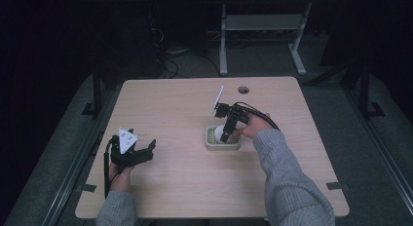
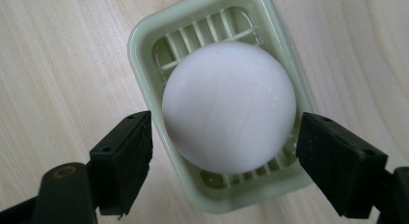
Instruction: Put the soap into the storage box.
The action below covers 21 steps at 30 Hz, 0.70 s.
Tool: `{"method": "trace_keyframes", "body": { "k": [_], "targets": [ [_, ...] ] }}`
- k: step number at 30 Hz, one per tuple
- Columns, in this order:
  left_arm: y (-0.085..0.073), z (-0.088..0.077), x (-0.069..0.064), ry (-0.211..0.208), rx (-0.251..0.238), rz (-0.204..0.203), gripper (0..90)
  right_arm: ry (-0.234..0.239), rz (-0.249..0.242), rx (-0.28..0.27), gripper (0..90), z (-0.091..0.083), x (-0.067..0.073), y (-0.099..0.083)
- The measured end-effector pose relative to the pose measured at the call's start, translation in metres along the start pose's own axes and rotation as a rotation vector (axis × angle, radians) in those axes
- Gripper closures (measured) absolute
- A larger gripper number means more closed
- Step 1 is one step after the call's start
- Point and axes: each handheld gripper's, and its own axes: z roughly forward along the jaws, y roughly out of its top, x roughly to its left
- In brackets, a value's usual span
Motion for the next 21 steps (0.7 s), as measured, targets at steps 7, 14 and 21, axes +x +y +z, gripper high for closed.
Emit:
{"method": "trace_keyframes", "body": {
  "k": [7,14,21],
  "targets": [
    [0.0,0.0,0.0,0.0,-0.001,0.004,14.9,-0.004,0.012,-0.018,19.8,-0.008,0.001,-0.011],
    [0.0,0.0,-0.001,-0.001,0.002,0.005,14.8,0.004,0.025,-0.027,19.8,-0.011,0.002,-0.02],
    [0.0,0.0,-0.001,-0.004,0.007,0.009,14.8,0.003,0.023,-0.043,19.9,-0.018,0.005,-0.024]
  ]
}}
